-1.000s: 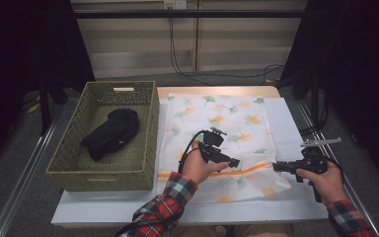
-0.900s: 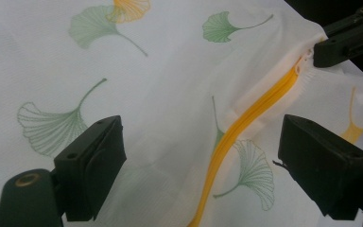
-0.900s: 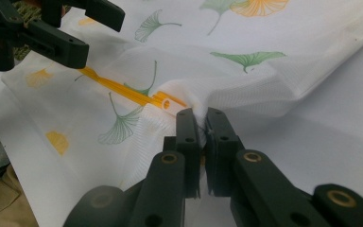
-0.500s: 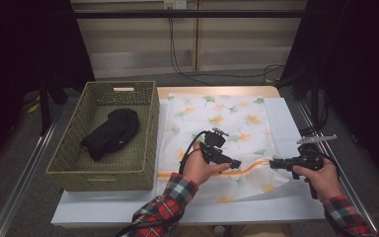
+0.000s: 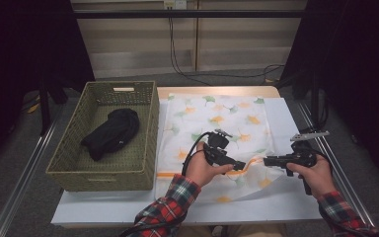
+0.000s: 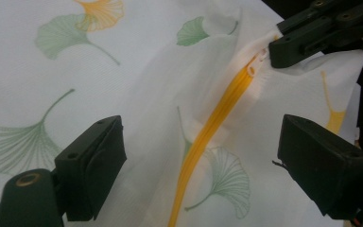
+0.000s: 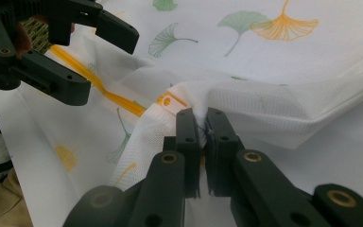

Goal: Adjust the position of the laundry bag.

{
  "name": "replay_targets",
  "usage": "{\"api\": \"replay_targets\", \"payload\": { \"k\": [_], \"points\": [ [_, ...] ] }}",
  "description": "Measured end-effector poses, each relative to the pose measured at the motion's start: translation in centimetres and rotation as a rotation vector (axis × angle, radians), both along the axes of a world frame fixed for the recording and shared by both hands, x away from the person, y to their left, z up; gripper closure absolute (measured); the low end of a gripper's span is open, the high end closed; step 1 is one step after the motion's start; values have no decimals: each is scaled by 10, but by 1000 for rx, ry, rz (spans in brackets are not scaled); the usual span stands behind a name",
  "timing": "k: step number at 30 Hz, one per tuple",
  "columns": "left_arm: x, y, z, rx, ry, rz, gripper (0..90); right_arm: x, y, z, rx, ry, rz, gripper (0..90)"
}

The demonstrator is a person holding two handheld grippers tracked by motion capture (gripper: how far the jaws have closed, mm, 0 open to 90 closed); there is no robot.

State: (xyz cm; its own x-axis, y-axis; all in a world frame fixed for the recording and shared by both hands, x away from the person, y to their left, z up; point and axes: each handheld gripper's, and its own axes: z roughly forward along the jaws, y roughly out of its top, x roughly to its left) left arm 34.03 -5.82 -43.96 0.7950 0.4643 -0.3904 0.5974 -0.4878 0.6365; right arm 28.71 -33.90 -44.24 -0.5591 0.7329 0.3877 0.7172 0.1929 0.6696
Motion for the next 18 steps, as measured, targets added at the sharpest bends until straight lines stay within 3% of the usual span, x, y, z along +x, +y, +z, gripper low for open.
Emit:
{"api": "replay_targets", "payload": {
  "k": [5, 9, 13, 18],
  "points": [
    [-1, -4, 1, -13, -3, -13, 240, 1, 2, 0, -1, -2, 5, 860],
    [-2, -8, 1, -55, -6, -28, 299, 1, 3, 0, -2, -2, 4, 859],
    [-3, -14, 0, -56, -11, -44, 338, 1, 3, 0, -3, -4, 5, 859],
    [-3, -23, -1, -56, -7, -92, 493, 1, 4, 0, 1, -6, 3, 859]
  ]
}}
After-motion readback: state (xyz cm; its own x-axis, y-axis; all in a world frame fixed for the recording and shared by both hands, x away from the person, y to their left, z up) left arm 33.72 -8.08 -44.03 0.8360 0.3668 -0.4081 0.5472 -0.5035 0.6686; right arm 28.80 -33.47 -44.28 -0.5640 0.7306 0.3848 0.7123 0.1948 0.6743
